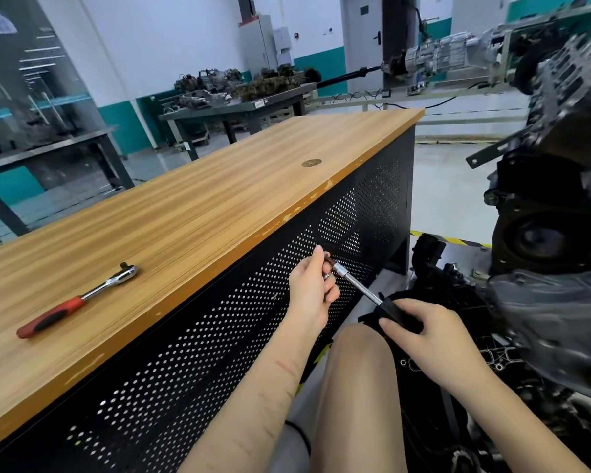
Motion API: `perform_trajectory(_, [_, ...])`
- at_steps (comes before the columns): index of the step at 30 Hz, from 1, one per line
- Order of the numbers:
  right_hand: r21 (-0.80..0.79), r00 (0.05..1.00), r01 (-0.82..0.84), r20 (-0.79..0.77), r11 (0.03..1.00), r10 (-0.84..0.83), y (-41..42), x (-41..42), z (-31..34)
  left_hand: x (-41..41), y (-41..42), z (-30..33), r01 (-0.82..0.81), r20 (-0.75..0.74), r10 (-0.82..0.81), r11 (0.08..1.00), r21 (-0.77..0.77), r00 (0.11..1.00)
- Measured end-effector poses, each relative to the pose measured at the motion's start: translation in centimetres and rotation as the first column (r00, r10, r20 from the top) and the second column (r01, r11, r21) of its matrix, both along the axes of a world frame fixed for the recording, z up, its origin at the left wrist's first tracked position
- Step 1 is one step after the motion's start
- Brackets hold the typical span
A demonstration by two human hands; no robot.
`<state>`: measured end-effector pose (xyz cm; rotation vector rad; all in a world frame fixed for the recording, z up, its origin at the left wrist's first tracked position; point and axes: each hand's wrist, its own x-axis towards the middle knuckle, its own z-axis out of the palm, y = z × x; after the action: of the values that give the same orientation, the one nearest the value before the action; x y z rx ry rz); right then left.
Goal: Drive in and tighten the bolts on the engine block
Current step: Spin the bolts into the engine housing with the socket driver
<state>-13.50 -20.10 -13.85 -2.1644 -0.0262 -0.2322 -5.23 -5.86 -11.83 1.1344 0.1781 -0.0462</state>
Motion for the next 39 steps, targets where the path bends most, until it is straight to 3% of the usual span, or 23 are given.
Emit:
perform_trajectory(9, [-0.374,0.994,0.112,0.051,0.921,-0.100,0.5,-0.6,1.1,-0.1,0.0,-0.1,-0.004,-0.045,0.005,1.000,0.020,0.999])
perform_trajectory(12, [-0.424,0.989,0.147,0.061,0.894,-0.134,0.9,-0.7,1.1,-0.1,0.0,-0.1,0.014,-0.043,-0.014,1.000,0.008,0.999])
perform_trajectory(15, [-0.223,0.995,0.093,-0.010,0.970,-0.097,0.8,-0.7,0.7,0.1,0.1,-0.1,0.043,-0.032,-0.044,0.999,-0.015,0.999])
perform_trajectory(17, [0.121,0.992,0.000,-0.123,0.993,0.015,0.6,-0.5,0.5,0.3,0.2,-0.1,0.071,-0.022,-0.071,0.997,-0.009,0.997])
perform_trajectory(19, [0.478,0.967,-0.010,-0.220,0.878,0.131,0.5,-0.4,0.3,0.4,0.1,0.0,0.103,-0.010,-0.103,0.995,0.005,0.995])
perform_trajectory(20, [0.557,0.958,0.002,-0.240,0.830,0.159,0.5,-0.3,0.1,0.4,0.0,0.1,0.118,-0.003,-0.118,0.993,0.011,0.993])
perform_trajectory(29, [0.459,0.968,0.076,-0.245,0.885,0.044,0.2,-1.2,-2.4,0.0,-3.7,-0.4,0.286,-0.013,-0.286,0.950,0.127,0.958])
perform_trajectory(33, [0.556,0.941,0.205,-0.339,0.805,-0.005,-1.0,-2.4,-5.0,-1.2,-6.8,-3.7,0.403,-0.062,-0.400,0.890,0.214,0.915])
perform_trajectory(39, [0.568,0.871,0.419,-0.472,0.709,-0.137,-2.8,-4.1,-8.3,-2.3,-10.8,-8.2,0.469,-0.162,-0.443,0.861,0.197,0.882])
